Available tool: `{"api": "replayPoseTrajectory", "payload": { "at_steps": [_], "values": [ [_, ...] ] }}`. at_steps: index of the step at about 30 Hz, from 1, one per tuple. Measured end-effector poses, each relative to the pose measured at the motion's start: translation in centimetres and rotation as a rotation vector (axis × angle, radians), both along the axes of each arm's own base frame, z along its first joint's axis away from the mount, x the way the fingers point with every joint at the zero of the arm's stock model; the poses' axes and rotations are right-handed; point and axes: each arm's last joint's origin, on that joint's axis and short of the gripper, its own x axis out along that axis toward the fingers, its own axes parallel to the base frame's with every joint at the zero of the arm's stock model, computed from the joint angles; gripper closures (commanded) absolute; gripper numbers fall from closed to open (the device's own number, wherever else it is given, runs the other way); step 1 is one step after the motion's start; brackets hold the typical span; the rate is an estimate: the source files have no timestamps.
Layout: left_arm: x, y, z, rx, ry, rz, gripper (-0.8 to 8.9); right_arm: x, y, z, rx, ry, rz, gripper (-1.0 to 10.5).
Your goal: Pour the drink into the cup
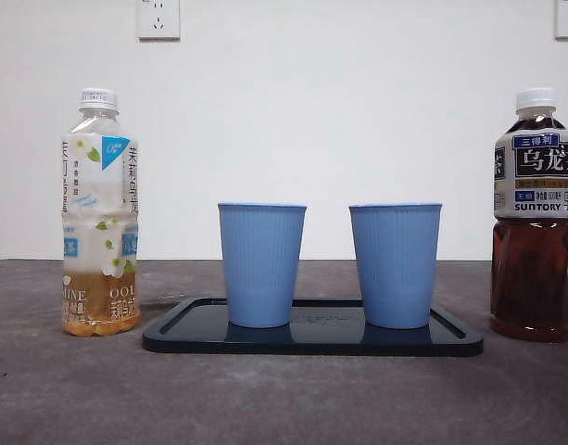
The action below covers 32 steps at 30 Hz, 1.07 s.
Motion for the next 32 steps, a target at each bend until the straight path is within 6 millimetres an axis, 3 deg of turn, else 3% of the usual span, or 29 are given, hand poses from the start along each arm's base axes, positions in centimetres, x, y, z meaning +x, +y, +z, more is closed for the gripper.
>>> {"api": "replayPoseTrajectory", "payload": {
  "at_steps": [32],
  "values": [
    [0.0, 0.0, 0.0, 0.0, 0.0, 0.0, 7.93, 0.06, -0.01, 0.47, -0.001, -0.049, -0.002, 9.3]
  ]
}}
